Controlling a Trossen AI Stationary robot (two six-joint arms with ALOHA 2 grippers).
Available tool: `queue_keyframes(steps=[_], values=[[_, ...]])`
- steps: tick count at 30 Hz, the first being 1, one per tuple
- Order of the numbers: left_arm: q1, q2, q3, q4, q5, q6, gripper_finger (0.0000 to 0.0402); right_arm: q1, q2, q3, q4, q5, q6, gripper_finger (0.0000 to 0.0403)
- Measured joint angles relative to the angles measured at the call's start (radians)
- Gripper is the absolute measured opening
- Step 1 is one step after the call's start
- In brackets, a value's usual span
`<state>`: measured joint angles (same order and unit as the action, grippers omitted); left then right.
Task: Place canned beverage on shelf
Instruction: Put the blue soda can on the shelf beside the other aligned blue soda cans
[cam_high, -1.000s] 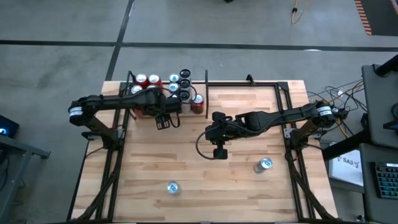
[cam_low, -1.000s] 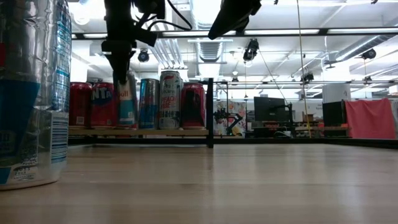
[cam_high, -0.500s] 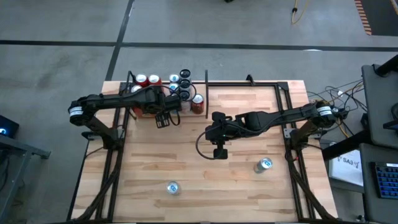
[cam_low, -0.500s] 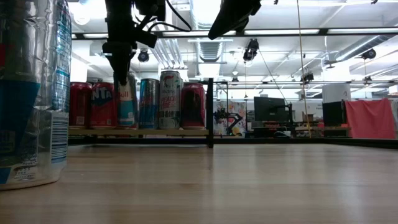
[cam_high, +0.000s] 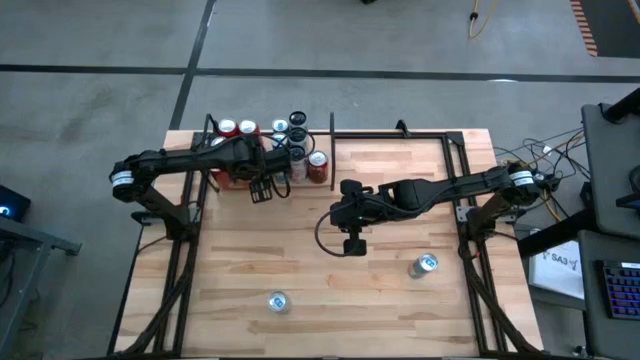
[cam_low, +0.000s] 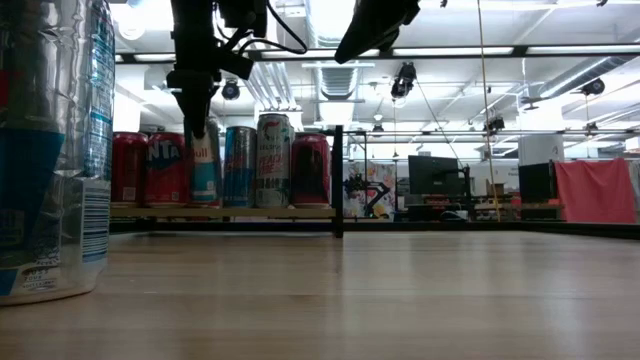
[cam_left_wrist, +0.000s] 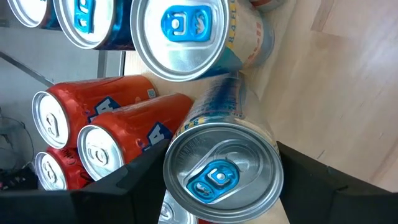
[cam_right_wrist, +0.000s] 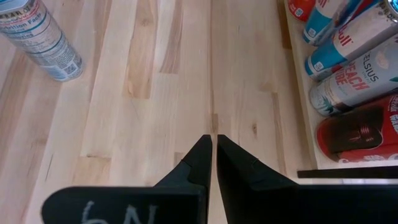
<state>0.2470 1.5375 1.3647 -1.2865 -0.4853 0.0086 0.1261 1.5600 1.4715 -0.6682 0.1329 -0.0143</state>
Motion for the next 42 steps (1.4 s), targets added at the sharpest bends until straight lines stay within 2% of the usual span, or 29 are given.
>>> queue_keyframes(steps=[5,23,33,42], values=[[0.006,0.0,0.0,0.009,0.041,0.01,0.0235,0.0,0.0,0.0,0.0,0.0,-0.004,0.0013],[0.007,0.0,0.0,0.016,0.043,0.014,0.0236,0.0,0.0,0.0,0.0,0.0,-0.005,0.0013],[0.006,0.0,0.0,0.02,0.043,0.013,0.0257,0.0,0.0,0.0,0.0,0.0,-0.005,0.0013],[0.007,0.0,0.0,0.02,0.042,0.013,0.026,0.0,0.0,0.0,0.0,0.0,-0.005,0.0013]])
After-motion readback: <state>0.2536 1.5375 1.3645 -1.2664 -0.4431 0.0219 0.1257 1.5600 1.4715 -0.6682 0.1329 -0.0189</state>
